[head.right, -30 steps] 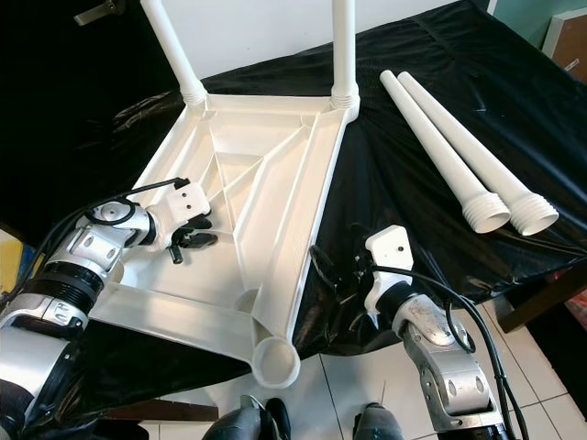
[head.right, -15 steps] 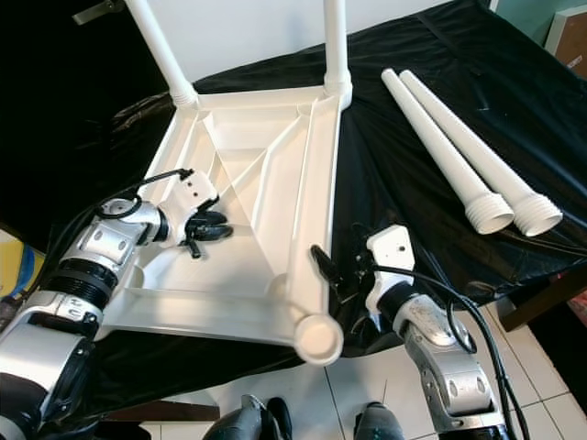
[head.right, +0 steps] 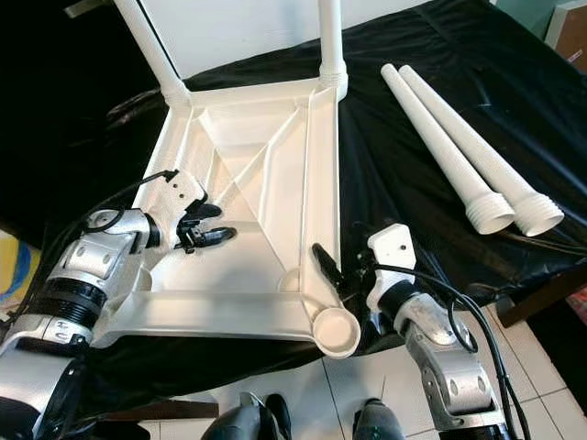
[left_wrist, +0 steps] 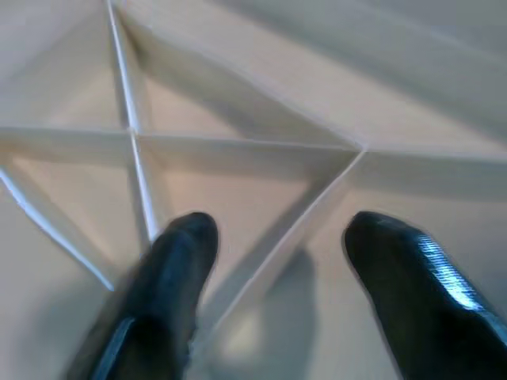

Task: Building children table

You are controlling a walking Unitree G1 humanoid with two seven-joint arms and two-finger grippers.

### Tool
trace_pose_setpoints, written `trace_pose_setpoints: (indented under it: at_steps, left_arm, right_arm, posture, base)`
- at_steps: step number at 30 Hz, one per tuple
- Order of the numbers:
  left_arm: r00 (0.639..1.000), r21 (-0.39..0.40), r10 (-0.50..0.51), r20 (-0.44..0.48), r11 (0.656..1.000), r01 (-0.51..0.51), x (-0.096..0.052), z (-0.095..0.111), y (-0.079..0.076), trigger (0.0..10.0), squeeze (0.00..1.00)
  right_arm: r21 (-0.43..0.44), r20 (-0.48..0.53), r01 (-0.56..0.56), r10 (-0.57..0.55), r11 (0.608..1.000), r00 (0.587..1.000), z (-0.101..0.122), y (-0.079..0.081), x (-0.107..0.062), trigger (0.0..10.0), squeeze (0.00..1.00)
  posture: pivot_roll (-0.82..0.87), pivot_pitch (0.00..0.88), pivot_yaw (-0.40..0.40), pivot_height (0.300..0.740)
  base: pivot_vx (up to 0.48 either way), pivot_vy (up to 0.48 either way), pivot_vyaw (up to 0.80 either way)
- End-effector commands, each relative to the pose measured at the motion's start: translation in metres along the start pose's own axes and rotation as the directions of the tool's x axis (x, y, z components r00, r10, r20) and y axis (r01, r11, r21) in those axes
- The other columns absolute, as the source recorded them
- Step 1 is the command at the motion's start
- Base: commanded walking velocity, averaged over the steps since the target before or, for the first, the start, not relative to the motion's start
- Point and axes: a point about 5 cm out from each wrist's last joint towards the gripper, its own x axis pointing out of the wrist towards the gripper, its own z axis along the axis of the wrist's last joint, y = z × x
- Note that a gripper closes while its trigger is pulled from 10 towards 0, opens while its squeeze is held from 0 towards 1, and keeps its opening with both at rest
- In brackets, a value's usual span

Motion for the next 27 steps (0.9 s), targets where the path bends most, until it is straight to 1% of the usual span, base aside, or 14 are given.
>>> trace_pose_setpoints:
  at_steps: [1,4,8,9,10,13,15,16,17,18,19,20,22,27]
  left_arm:
    - [0.993,-0.024,-0.114,0.036,0.993,0.115,-0.010,0.003,-0.006,10.0,1.00]
    - [0.986,-0.050,-0.141,0.089,0.988,0.146,-0.016,0.006,-0.019,10.0,1.00]
    - [0.984,-0.032,-0.117,0.135,0.992,0.122,-0.023,0.007,-0.038,10.0,1.00]
    - [0.984,-0.032,-0.117,0.135,0.992,0.122,-0.023,0.007,-0.038,10.0,1.00]
    - [0.983,-0.033,-0.109,0.151,0.993,0.115,-0.026,0.008,-0.045,10.0,0.00]
    - [0.977,-0.033,-0.120,0.177,0.991,0.128,-0.031,0.010,-0.059,10.0,0.00]
    - [0.977,-0.033,-0.120,0.177,0.991,0.128,-0.031,0.010,-0.059,10.0,0.00]
    - [0.974,-0.029,-0.134,0.183,0.989,0.142,-0.034,0.011,-0.068,10.0,0.00]
    - [0.974,-0.029,-0.134,0.183,0.989,0.142,-0.034,0.011,-0.068,10.0,0.00]
    - [0.972,-0.018,-0.146,0.184,0.988,0.152,-0.036,0.012,-0.078,10.0,0.00]
    - [0.972,-0.018,-0.146,0.184,0.988,0.152,-0.036,0.012,-0.078,10.0,0.00]
    - [0.971,-0.023,-0.160,0.176,0.986,0.166,-0.036,0.011,-0.088,10.0,0.00]
    - [0.974,-0.027,-0.169,0.151,0.984,0.175,-0.036,0.008,-0.100,10.0,0.00]
    - [0.981,-0.027,-0.167,0.104,0.985,0.170,-0.035,0.002,-0.106,10.0,0.00]
  right_arm:
    - [0.007,-0.009,0.012,-0.012,1.000,1.000,-0.003,0.000,-0.001,10.0,0.00]
    - [0.017,0.000,0.028,-0.028,0.999,1.000,-0.002,-0.001,0.000,10.0,0.00]
    - [0.031,0.015,0.044,-0.044,0.999,0.999,0.000,-0.001,0.001,10.0,0.00]
    - [0.031,0.015,0.044,-0.044,0.999,0.999,0.000,-0.001,0.001,10.0,0.00]
    - [0.034,0.016,0.047,-0.048,0.998,0.999,0.000,-0.002,0.001,10.0,0.00]
    - [0.037,0.015,0.050,-0.051,0.998,0.999,0.000,-0.002,0.001,10.0,0.00]
    - [0.037,0.015,0.050,-0.051,0.998,0.999,0.000,-0.002,0.001,10.0,0.00]
    - [0.037,0.015,0.050,-0.051,0.998,0.999,0.000,-0.003,0.001,10.0,0.00]
    - [0.037,0.015,0.050,-0.051,0.998,0.999,0.000,-0.003,0.001,10.0,0.00]
    - [0.036,0.014,0.050,-0.051,0.998,0.999,0.000,-0.004,0.002,10.0,0.00]
    - [0.036,0.014,0.050,-0.051,0.998,0.999,0.000,-0.004,0.002,10.0,0.00]
    - [0.033,0.013,0.048,-0.048,0.998,0.999,0.000,-0.006,0.004,10.0,0.00]
    - [0.025,0.014,0.043,-0.043,0.999,0.999,0.002,-0.009,0.006,10.0,0.00]
    - [0.017,0.015,0.039,-0.040,0.999,0.999,0.003,-0.012,0.007,10.0,0.00]
  posture:
    - [-0.09,0.163,0.168,0.740]
    - [-0.09,0.162,0.162,0.740]
    - [-0.08,0.162,0.145,0.740]
    - [-0.08,0.162,0.145,0.740]
    - [-0.07,0.163,0.143,0.740]
    - [-0.07,0.164,0.130,0.740]
    - [-0.07,0.164,0.130,0.740]
    - [-0.06,0.162,0.119,0.740]
    - [-0.06,0.162,0.119,0.740]
    - [-0.06,0.161,0.114,0.740]
    - [-0.06,0.161,0.114,0.740]
    - [-0.05,0.159,0.100,0.740]
    - [-0.05,0.158,0.095,0.740]
    - [-0.05,0.158,0.091,0.740]
  base:
    - [0.000,0.000,0.00]
    - [0.000,0.000,0.00]
    - [0.000,0.000,0.00]
    - [0.000,0.000,0.00]
    - [0.000,0.000,0.00]
    - [0.000,0.000,0.00]
    - [0.000,0.000,0.00]
    - [0.000,0.000,0.00]
    - [0.000,0.000,0.00]
    - [0.000,0.000,0.00]
    - [0.000,0.000,0.00]
    - [0.000,0.000,0.00]
    - [0.000,0.000,0.00]
    - [0.000,0.000,0.00]
